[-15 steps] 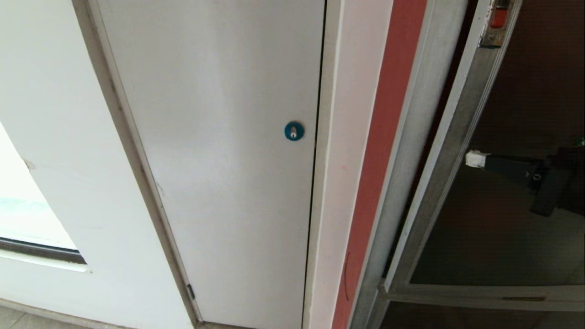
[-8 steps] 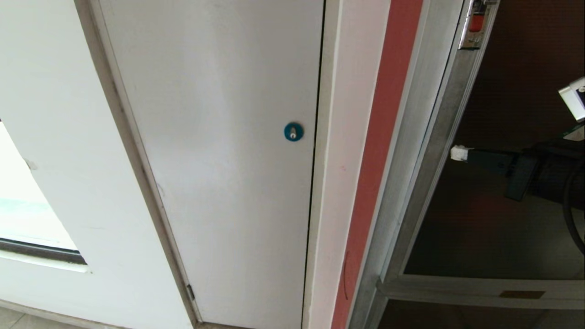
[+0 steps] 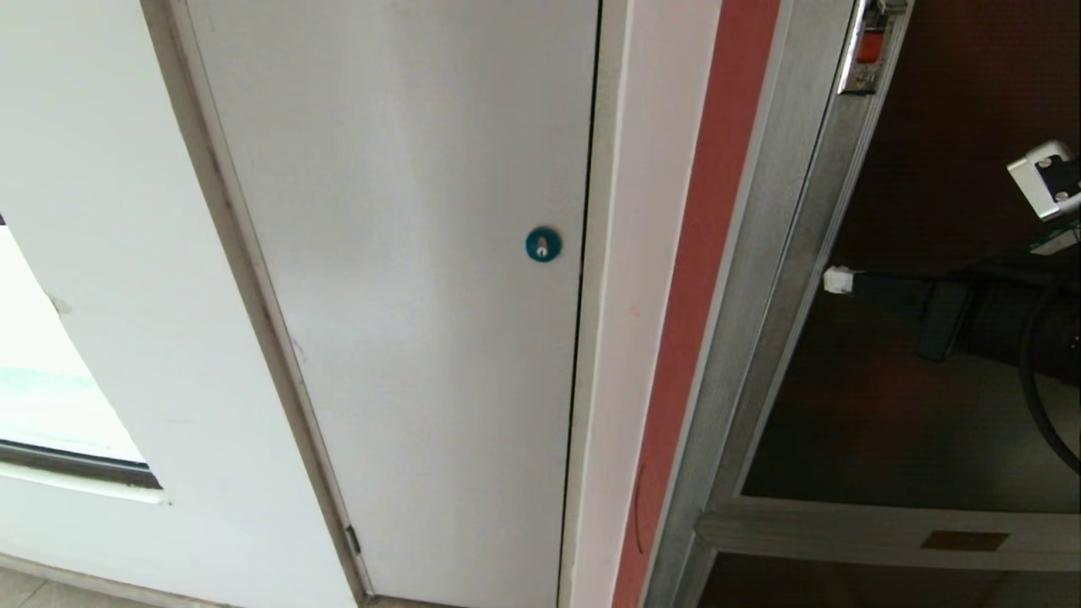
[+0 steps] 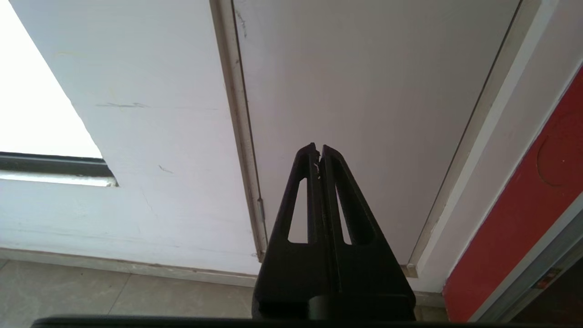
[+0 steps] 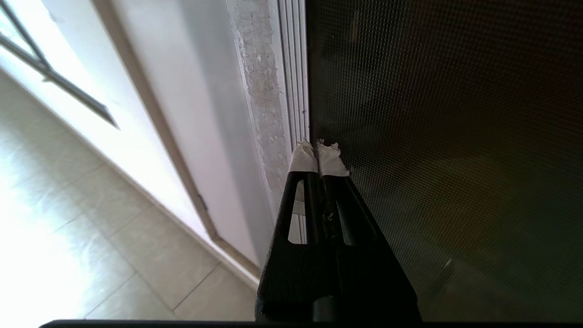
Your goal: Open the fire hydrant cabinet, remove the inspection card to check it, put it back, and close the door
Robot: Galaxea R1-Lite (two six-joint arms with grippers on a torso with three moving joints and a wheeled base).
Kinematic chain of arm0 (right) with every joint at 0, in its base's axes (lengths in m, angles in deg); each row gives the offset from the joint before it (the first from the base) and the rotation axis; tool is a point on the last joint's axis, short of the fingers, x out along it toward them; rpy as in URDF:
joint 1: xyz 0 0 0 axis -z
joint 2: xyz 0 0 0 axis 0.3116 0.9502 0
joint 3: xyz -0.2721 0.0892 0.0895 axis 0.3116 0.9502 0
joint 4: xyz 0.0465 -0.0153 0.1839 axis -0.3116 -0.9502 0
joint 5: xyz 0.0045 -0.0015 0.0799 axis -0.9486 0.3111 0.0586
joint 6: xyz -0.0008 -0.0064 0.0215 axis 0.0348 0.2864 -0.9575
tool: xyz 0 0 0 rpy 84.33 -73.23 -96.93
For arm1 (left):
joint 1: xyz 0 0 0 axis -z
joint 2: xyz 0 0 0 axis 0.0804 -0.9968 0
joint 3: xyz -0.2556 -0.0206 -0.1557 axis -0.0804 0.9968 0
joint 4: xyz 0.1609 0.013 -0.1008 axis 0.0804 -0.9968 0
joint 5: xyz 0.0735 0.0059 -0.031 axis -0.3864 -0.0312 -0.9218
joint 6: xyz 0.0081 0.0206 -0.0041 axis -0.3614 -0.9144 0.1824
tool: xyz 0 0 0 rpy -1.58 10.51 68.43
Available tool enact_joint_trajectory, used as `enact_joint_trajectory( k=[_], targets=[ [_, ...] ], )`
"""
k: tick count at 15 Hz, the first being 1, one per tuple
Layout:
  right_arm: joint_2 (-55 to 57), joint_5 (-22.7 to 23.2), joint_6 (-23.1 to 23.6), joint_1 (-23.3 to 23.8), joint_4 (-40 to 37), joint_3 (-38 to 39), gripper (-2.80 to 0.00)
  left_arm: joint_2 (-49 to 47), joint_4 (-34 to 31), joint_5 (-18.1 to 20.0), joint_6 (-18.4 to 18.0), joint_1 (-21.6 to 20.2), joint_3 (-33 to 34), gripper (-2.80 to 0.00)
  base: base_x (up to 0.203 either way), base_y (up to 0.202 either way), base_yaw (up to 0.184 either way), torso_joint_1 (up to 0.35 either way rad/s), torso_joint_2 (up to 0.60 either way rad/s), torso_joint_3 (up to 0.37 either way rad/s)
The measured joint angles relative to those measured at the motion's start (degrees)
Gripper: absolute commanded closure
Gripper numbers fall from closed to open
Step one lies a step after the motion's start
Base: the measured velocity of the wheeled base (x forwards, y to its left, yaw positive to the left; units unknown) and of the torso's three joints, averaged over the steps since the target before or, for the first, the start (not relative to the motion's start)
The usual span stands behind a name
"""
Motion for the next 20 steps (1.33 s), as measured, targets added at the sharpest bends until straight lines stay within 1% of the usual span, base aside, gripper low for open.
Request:
enact_joint_trajectory(
  k=[2, 4, 10, 12, 15, 18, 20],
  targets=[
    [0.05, -1.65, 0.01, -0.01, -0.26, -0.63, 0.00, 0.00, 0.00, 0.01, 0.00, 0.02, 0.00, 0.00, 0.000, 0.000, 0.000, 0.000, 0.00, 0.000],
    [0.37, -2.31, 0.00, -0.02, -0.52, -1.28, 0.00, 0.00, 0.00, 0.01, -0.01, 0.02, 0.00, 0.00, 0.000, 0.000, 0.000, 0.000, 0.00, 0.000],
    [-2.99, -2.63, -0.17, -0.54, 0.28, -0.48, 0.00, 0.00, 0.02, 0.03, 0.00, 0.02, 0.00, 0.00, 0.000, 0.000, 0.000, 0.000, 0.00, 0.000],
    [-5.28, -1.29, -0.07, -1.17, 0.19, -0.67, 0.00, 0.00, 0.02, 0.04, 0.00, 0.00, 0.00, 0.00, 0.000, 0.000, 0.000, 0.000, 0.00, 0.000],
    [-8.11, 0.02, 0.00, -1.60, -0.13, -4.37, 0.00, 0.00, 0.02, 0.01, 0.00, 0.00, 0.00, 0.00, 0.000, 0.000, 0.000, 0.000, 0.00, 0.000],
    [-9.31, 0.42, -0.06, -1.67, -0.41, -10.71, 0.00, 0.00, 0.00, 0.03, 0.00, 0.02, 0.00, 0.00, 0.000, 0.000, 0.000, 0.000, 0.00, 0.000],
    [-9.13, 0.74, -1.88, -2.62, -0.91, -16.11, 0.00, 0.00, 0.02, 0.01, -0.02, -0.02, 0.00, 0.00, 0.000, 0.000, 0.000, 0.000, 0.00, 0.000]
  ],
)
